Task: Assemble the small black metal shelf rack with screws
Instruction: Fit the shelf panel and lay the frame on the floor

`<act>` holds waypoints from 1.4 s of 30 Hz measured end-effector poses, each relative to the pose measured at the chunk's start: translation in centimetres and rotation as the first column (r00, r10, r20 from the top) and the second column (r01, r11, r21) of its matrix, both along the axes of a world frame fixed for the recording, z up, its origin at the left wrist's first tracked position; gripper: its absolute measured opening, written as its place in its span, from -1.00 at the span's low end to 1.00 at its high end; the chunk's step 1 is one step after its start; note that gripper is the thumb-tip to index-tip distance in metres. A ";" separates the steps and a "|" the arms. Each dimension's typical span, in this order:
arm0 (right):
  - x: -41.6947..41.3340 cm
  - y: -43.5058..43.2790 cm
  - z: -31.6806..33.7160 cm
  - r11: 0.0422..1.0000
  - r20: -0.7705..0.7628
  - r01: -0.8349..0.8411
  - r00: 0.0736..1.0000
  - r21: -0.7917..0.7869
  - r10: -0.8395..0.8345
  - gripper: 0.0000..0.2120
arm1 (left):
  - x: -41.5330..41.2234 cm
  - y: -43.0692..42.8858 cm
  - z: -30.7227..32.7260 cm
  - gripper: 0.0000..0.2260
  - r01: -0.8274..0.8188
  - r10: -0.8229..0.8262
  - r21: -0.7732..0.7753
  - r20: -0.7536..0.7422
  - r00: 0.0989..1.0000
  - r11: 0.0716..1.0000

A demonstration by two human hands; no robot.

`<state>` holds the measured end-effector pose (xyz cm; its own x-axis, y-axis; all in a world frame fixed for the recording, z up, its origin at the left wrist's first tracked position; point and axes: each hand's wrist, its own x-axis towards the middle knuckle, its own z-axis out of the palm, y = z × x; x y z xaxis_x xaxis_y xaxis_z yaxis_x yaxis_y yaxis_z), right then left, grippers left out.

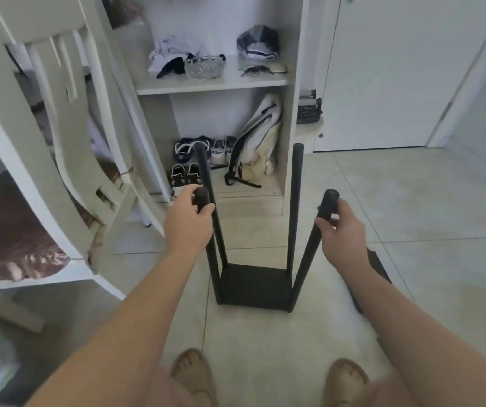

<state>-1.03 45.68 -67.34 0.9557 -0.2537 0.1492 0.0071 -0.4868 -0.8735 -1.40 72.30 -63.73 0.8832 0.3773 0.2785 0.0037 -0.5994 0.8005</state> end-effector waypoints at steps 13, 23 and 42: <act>2.1 3.1 -3.8 0.999 0.076 -0.022 0.997 -0.031 0.024 -0.72 | 0.0 3.8 -5.6 -0.76 -0.040 0.050 -0.092 0.119 0.992 0.995; 4.0 1.9 -7.8 0.974 -0.248 -0.130 0.965 -0.184 0.082 -0.70 | 1.9 4.0 -9.3 -0.88 -0.010 -0.021 -0.139 -0.216 0.976 0.990; 3.3 3.1 -8.4 0.952 -0.307 -0.245 0.934 -0.183 0.181 -0.61 | -0.6 5.1 -8.7 -0.58 -0.051 0.020 -0.042 -0.542 0.840 0.998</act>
<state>2.24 48.80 -75.69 0.9937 -0.0319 -0.1078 -0.1009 -0.6770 -0.7291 -1.99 77.42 -72.48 0.8732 0.4115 -0.2613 0.4660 -0.5476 0.6950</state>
